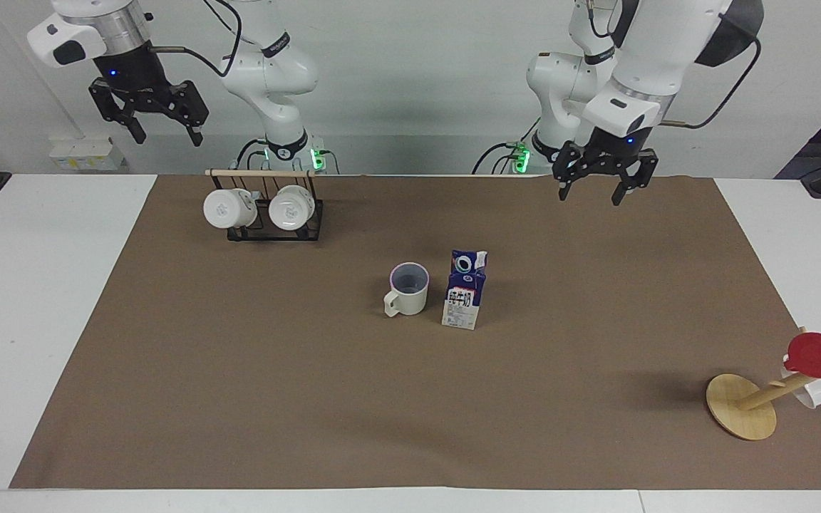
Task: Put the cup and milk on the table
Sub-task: 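Stand the carton upright, release, and withdraw the left gripper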
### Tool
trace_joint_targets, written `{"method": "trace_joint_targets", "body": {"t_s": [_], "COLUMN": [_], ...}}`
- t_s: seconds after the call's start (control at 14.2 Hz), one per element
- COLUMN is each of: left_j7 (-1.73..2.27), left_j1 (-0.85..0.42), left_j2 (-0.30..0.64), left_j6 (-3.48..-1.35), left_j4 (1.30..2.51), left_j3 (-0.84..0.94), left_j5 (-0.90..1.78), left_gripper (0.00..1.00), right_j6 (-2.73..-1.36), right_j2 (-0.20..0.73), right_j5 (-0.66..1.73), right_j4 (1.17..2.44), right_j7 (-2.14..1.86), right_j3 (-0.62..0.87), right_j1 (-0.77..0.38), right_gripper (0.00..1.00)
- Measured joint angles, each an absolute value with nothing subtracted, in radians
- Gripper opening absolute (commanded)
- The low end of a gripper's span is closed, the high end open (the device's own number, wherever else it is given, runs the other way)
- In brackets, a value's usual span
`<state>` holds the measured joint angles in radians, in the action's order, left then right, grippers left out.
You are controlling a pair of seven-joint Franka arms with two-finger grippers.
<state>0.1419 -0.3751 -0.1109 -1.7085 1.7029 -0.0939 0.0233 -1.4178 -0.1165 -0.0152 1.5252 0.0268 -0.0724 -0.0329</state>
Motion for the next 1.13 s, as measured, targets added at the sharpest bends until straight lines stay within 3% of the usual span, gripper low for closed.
{"method": "trace_joint_targets", "body": {"t_s": [0.49, 1.13], "left_j7": [-0.01, -0.127], "left_j1": [-0.206, -0.114], "left_j2": [-0.079, 0.032], "left_j6": [-1.607, -1.499], "left_j4": [1.57, 1.401], "left_j3": [-0.098, -0.1], "left_j5": [0.02, -0.007], "left_gripper": [1.0, 1.0], "right_j6": [-1.418, -1.418], "right_j2": [-0.117, -0.117], "right_j5": [-0.015, -0.015], "right_j4": [1.525, 1.525], "right_j7": [0.027, 0.027], "right_j3": [-0.072, -0.072], "right_j1": [-0.033, -0.033], "right_gripper": [1.0, 1.0]}}
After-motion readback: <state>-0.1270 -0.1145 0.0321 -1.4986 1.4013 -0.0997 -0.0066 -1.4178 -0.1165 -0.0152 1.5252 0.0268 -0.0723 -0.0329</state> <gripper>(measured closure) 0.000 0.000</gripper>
